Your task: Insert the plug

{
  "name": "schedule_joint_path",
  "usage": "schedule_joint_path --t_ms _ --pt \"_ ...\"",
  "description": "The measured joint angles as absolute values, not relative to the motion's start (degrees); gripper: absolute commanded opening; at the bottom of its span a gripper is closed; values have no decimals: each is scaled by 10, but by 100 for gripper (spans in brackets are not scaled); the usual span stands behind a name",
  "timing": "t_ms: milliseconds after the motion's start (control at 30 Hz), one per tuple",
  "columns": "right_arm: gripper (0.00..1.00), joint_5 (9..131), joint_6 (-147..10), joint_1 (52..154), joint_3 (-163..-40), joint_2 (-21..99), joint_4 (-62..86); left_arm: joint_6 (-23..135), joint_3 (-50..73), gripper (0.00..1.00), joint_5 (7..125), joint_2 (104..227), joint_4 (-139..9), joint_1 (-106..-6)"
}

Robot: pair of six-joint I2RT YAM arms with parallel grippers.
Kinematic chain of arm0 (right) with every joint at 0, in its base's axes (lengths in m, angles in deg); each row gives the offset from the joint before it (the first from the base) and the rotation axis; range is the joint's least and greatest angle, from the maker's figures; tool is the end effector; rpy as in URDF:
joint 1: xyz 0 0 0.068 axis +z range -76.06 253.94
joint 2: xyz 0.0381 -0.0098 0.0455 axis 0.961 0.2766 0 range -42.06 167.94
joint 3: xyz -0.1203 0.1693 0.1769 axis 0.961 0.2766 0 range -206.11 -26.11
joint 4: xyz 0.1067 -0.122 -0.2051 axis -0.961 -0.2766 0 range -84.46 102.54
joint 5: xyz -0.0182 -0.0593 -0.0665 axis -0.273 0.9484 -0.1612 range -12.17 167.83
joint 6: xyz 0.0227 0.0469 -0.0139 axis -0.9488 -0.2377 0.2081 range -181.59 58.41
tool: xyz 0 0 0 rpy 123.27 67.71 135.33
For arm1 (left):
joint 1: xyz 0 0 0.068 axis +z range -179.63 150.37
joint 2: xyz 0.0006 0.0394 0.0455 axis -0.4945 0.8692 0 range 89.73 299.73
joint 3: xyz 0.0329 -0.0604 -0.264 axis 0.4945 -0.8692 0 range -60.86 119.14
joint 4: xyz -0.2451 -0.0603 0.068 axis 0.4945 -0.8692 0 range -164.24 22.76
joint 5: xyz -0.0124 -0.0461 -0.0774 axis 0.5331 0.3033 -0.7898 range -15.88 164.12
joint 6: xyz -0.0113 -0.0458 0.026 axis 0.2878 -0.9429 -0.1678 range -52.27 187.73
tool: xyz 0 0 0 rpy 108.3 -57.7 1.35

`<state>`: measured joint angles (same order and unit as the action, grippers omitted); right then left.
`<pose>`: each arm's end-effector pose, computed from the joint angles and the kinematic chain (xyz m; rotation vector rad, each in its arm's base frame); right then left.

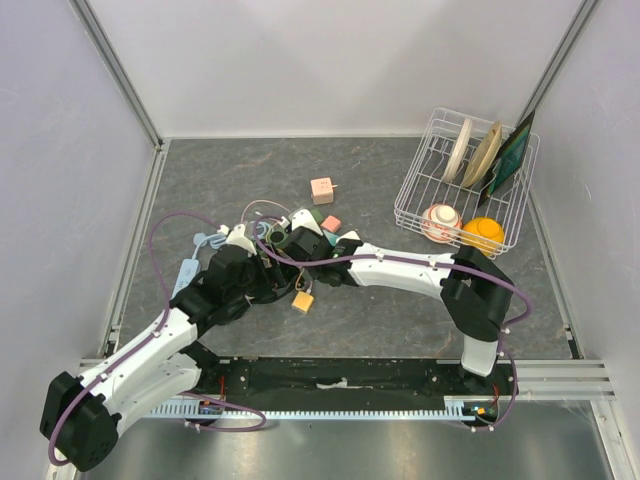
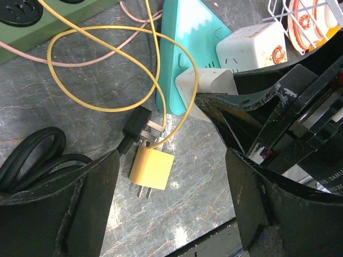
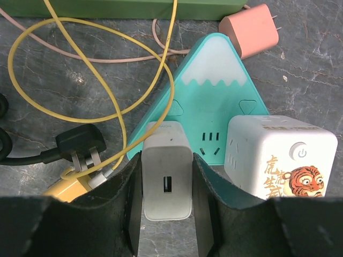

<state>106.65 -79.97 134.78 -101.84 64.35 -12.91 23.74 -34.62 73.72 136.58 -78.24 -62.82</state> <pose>0.2072 0.3362 0.2060 -0.6879 2.2842 -0.0093 0.1532 -0.1005 0.2187 -0.2057 2.2203 -0.7831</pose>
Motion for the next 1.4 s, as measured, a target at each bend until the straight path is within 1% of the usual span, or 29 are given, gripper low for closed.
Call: schedule_joint_path --t_ms 433,667,767,933,967,1000,1067,1100,1167,1200,1267,1300,1400 --pt "0 1052 -820 1327 -980 631 -103 238 -346 86 754 1364 -783 -628" --pt "0 1051 -820 1327 -1000 643 -120 238 -346 86 755 1361 -784 -628" --pt "0 1051 -820 1326 -1005 646 -122 237 -346 86 756 1357 -790 -628" --pt "2 1040 -825 1319 -990 631 -112 238 -346 91 756 1354 -798 -628" --pt "4 1034 -826 1316 -985 625 -107 238 -345 92 756 1354 -799 -628" --pt "15 1028 -829 1313 -979 619 -100 238 -344 93 756 1354 -803 -628" --pt "27 1021 -830 1305 -968 611 -94 240 -341 94 756 1354 -811 -628" --pt "36 1020 -831 1300 -960 605 -92 241 -337 95 756 1354 -815 -628" --pt "40 1020 -833 1291 -948 593 -92 244 -330 96 756 1354 -819 -628" --pt "45 1020 -833 1286 -940 587 -92 246 -327 96 757 1354 -821 -628" --pt "50 1021 -834 1277 -928 575 -92 251 -320 96 759 1354 -822 -628" --pt "58 1021 -835 1273 -922 569 -94 253 -318 96 760 1354 -823 -628" --pt "66 1017 -834 1264 -882 565 -146 262 -305 96 768 1360 -833 -628"
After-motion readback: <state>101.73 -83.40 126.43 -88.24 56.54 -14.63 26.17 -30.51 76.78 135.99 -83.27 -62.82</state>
